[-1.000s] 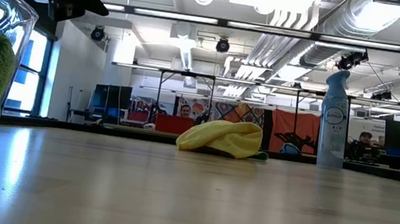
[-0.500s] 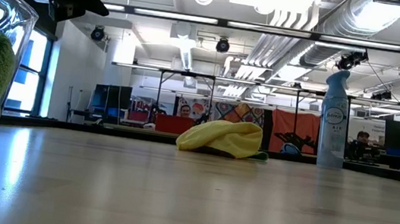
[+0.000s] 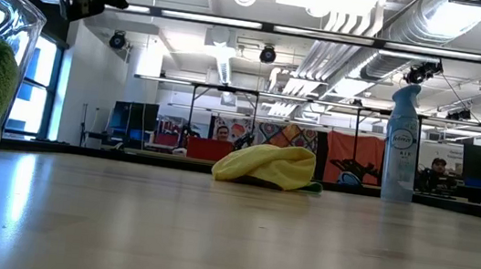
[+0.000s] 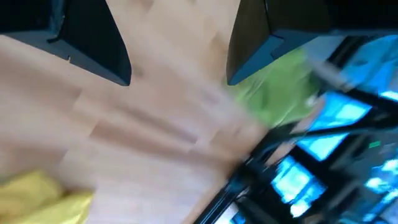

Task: Sort microfiber towel by color & place in baskets
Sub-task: Put the yellow microfiber towel into the right transparent bin

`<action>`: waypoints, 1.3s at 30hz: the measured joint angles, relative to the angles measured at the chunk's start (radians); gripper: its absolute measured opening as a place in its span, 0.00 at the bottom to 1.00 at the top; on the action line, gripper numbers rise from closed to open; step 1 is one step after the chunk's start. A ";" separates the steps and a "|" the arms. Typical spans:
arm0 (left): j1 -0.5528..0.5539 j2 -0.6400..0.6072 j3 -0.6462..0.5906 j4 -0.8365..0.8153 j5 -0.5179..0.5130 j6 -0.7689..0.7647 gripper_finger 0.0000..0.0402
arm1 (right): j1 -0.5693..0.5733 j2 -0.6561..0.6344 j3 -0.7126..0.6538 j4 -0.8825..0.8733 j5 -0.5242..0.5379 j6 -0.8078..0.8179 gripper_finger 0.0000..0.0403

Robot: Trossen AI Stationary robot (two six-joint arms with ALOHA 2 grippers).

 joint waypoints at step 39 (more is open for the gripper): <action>-0.007 -0.299 0.000 -0.143 -0.216 0.210 0.28 | -1.185 0.322 0.000 0.211 -0.614 -0.903 0.64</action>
